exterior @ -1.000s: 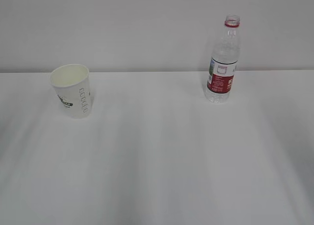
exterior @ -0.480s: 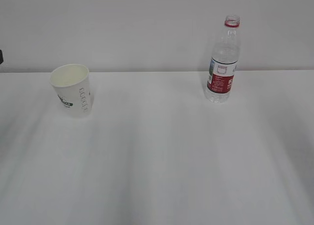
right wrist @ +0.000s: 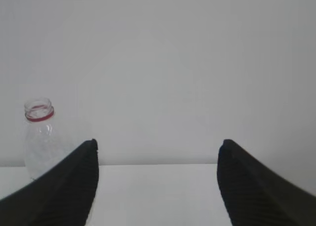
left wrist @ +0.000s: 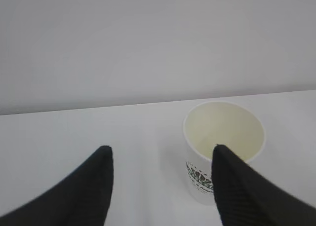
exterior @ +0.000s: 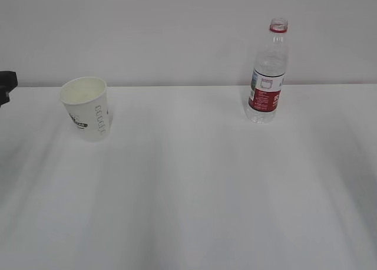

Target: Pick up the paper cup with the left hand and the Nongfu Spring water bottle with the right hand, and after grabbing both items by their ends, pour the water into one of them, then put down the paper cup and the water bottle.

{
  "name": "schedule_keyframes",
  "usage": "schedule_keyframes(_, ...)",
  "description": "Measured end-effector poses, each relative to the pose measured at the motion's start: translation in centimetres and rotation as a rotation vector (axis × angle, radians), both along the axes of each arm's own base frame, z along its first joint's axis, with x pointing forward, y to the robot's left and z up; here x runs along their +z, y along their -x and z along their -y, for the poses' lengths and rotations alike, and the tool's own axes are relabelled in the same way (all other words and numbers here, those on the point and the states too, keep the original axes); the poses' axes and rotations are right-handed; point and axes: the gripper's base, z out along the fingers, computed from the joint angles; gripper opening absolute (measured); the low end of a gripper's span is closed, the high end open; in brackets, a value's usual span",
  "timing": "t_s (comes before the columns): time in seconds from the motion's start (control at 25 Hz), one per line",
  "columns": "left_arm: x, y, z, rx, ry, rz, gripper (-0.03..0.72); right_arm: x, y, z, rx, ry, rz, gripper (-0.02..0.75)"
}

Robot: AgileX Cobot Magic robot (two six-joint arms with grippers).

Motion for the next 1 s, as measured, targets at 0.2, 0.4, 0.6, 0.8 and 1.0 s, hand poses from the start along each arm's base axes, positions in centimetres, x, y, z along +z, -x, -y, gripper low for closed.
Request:
schedule_keyframes(0.2,-1.0,-0.6,0.2,-0.003,0.004,-0.012,0.461,-2.1,0.3,-0.1,0.01,-0.001,-0.024,0.568)
schedule_keyframes(0.4,-1.7,-1.1,0.2,-0.004,0.007,-0.014,0.461,-4.6,0.9,-0.4,0.03,-0.011,0.014,0.568)
schedule_keyframes(0.6,-2.5,-1.3,0.3,-0.005,0.006,-0.032,0.461,-6.1,0.8,-0.6,0.062,-0.002,0.027,0.568)
schedule_keyframes(0.8,-4.1,0.0,0.3,-0.017,0.029,0.046,0.461,-7.6,0.0,-0.8,0.087,-0.043,0.05,0.568)
schedule_keyframes(1.0,-6.5,2.1,0.1,-0.025,0.045,0.06,0.461,-9.2,-1.0,-1.3,0.145,-0.06,0.078,0.568)
